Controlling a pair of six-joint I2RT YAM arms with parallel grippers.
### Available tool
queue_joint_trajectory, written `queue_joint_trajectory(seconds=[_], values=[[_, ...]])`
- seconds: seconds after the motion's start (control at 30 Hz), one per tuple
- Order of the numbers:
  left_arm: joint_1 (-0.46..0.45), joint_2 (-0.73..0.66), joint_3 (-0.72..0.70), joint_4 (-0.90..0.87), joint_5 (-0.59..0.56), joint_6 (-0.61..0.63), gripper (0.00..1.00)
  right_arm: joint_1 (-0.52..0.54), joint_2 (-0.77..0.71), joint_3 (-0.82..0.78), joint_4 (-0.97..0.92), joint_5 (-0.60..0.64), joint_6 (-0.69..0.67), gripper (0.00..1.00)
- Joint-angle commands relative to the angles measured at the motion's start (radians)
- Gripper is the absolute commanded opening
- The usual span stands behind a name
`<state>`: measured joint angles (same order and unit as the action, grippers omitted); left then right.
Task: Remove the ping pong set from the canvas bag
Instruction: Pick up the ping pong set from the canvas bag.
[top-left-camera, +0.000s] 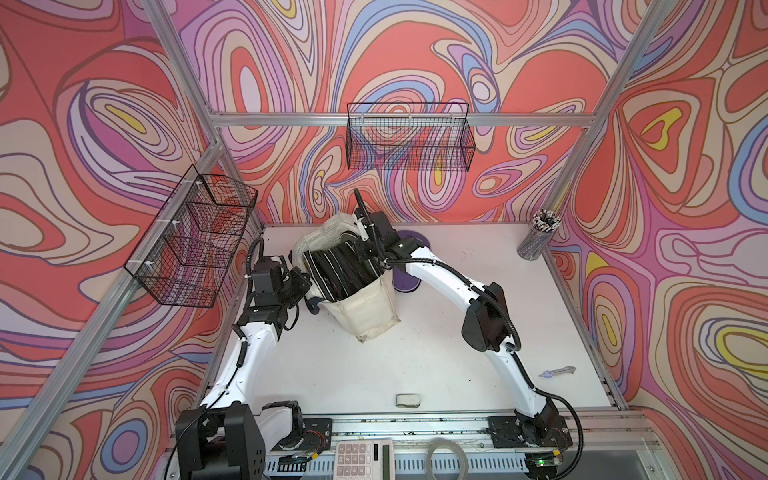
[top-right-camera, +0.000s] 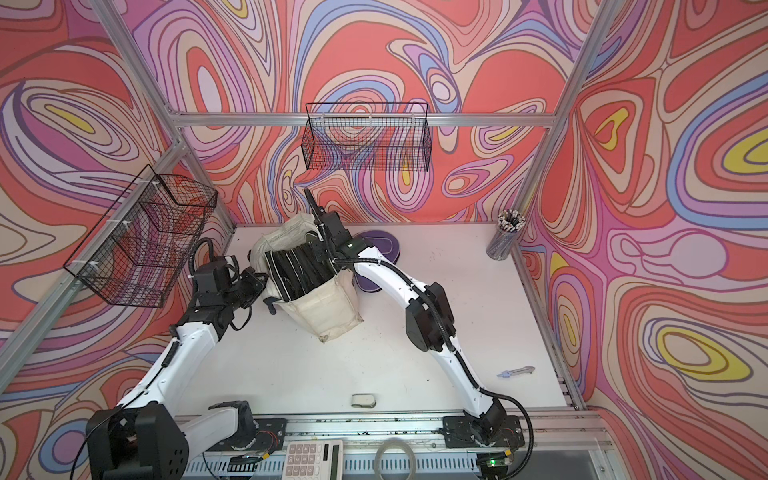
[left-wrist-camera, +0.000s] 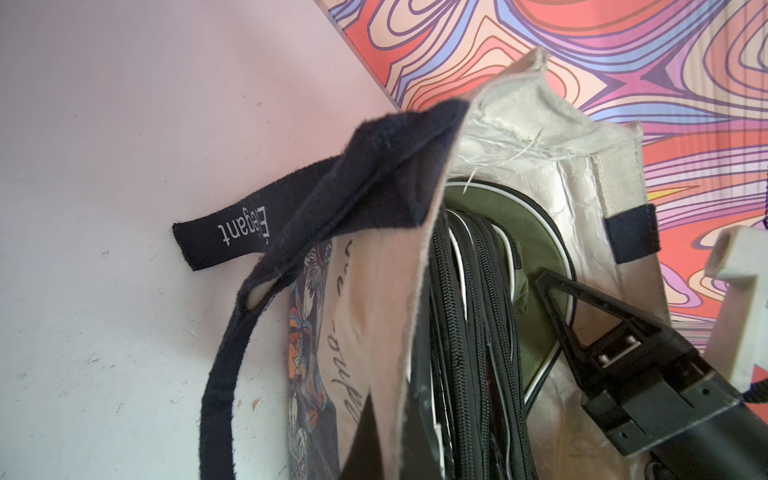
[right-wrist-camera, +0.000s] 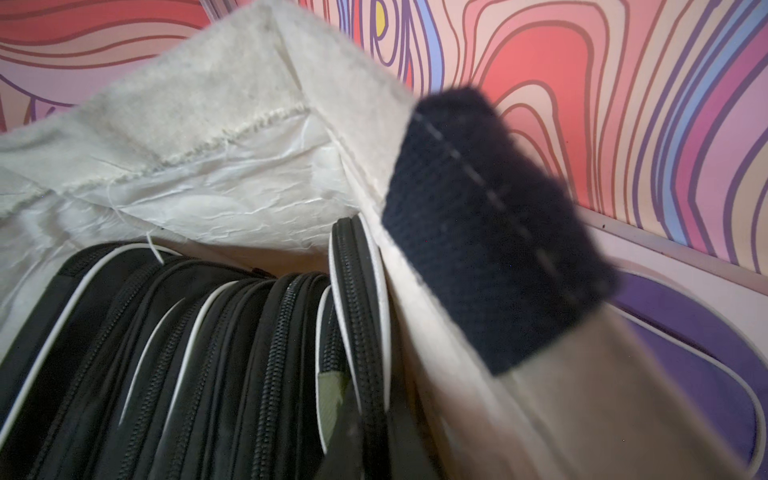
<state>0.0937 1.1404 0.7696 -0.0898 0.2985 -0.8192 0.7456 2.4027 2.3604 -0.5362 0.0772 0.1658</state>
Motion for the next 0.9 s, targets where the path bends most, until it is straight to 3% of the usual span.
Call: queue_joint_trajectory(seconds=[0.0, 0.87], values=[[0.007, 0.006, 0.002, 0.013, 0.011, 0.003, 0.00, 0.008, -0.105, 0.059, 0.017, 0.005, -0.013, 0.00], [0.008, 0.014, -0.003, 0.040, 0.028, -0.007, 0.00, 0.028, -0.275, 0.104, 0.048, 0.042, -0.015, 0.00]])
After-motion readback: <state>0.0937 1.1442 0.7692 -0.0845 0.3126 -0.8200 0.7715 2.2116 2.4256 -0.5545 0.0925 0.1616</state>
